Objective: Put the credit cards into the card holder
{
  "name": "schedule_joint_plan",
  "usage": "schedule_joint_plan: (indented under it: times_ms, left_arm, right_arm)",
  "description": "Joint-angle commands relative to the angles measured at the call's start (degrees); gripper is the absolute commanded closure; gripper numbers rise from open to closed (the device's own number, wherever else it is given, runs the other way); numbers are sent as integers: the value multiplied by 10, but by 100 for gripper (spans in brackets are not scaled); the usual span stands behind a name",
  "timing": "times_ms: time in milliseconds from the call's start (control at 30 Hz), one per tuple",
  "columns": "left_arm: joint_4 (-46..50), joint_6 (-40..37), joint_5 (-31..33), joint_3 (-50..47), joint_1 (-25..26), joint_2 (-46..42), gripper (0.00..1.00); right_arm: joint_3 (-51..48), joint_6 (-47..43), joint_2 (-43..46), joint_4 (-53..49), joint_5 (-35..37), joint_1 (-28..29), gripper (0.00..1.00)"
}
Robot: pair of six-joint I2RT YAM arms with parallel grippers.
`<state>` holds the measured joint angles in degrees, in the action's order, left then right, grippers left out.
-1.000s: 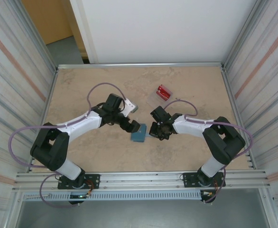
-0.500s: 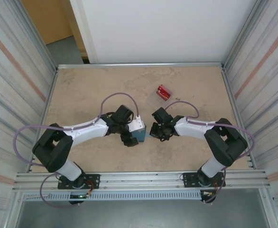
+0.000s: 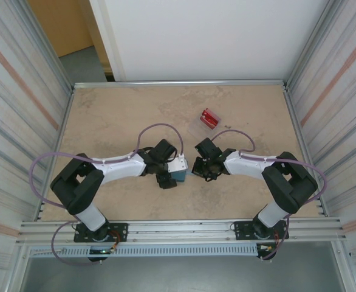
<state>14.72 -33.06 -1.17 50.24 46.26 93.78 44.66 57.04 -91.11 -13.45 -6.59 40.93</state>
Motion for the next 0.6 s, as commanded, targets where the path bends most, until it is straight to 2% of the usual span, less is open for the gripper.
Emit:
schedule_joint_plan:
  times_ms: [0,133,267,367,467,567]
  left_arm:
    - [-23,13,40,12,3,4,2]
    - [-29,10,42,12,3,6,9]
    - [-13,12,35,24,3,11,24]
    - [-9,8,17,23,4,10,39]
    - [-8,17,29,26,4,8,55]
    - [-13,25,33,23,4,6,63]
  right_arm:
    - [-23,9,-11,-35,1,-6,98]
    - [-31,11,-11,-25,0,-6,97]
    - [-37,14,-6,-22,0,-5,97]
    - [-38,12,-9,-18,0,-5,98]
    - [-36,12,-10,-23,-1,-4,98]
    - [-40,14,-4,-17,0,-3,98]
